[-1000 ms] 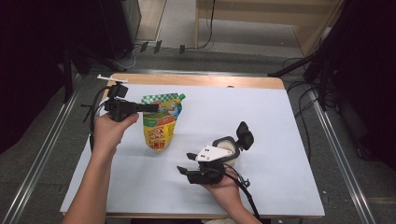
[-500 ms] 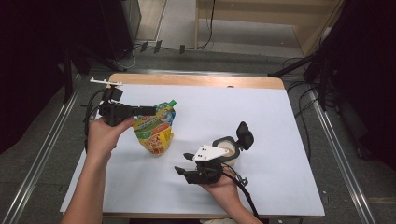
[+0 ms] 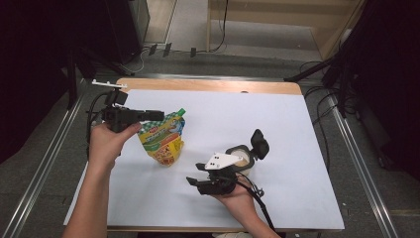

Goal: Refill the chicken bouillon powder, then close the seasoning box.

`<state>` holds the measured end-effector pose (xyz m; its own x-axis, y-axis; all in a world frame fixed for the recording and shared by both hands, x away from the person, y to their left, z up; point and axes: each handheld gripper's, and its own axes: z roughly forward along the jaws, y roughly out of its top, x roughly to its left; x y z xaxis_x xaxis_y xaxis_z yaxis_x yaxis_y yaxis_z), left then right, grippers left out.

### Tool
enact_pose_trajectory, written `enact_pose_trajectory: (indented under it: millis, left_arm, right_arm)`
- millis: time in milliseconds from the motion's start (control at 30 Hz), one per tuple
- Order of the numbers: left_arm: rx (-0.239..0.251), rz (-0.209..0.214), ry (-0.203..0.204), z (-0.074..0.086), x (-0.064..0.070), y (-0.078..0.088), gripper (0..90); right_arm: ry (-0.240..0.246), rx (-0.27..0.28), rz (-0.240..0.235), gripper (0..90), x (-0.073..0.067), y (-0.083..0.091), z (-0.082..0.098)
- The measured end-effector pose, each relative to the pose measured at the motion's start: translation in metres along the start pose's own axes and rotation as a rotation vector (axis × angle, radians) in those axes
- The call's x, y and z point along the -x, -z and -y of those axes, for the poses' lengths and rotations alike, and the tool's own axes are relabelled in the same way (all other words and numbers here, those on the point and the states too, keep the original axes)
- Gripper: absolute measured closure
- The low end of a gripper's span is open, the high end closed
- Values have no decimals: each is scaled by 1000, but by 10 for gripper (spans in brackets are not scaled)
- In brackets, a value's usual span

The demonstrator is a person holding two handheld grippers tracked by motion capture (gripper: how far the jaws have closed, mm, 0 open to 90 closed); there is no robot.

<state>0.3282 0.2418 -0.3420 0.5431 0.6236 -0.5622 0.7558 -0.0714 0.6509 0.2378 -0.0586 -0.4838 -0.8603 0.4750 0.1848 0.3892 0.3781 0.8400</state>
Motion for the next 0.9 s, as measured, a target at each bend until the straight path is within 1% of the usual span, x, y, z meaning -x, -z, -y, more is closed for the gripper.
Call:
enact_pose_trajectory:
  millis: [133,233,300,467,500,567,667,733,900]
  left_arm:
    - [15,-7,5,-2,-1,6,681]
    - [8,-3,15,-2,-4,9,642]
    - [8,-10,17,-2,-7,10,630]
    - [20,-7,31,-3,-12,14,608]
    - [27,-5,39,-3,-12,15,602]
    - [25,-6,39,-3,-13,17,589]
    - [27,-22,41,-3,-16,19,578]
    - [23,-33,36,-2,-18,19,574]
    - [18,-50,35,0,-23,17,528]
  right_arm:
    - [-11,-14,0,460,1,2,-2]
    - [-19,-13,-4,464,3,5,-3]
    - [-25,-13,-8,465,3,6,-4]
    - [-29,-20,-12,469,5,8,-6]
    - [-27,-22,-11,470,5,9,-7]
    - [-28,-26,-11,472,6,11,-8]
    - [-22,-30,-10,479,7,13,-10]
    - [-29,-32,-12,484,8,15,-10]
    - [-35,-19,-13,498,12,21,-13]
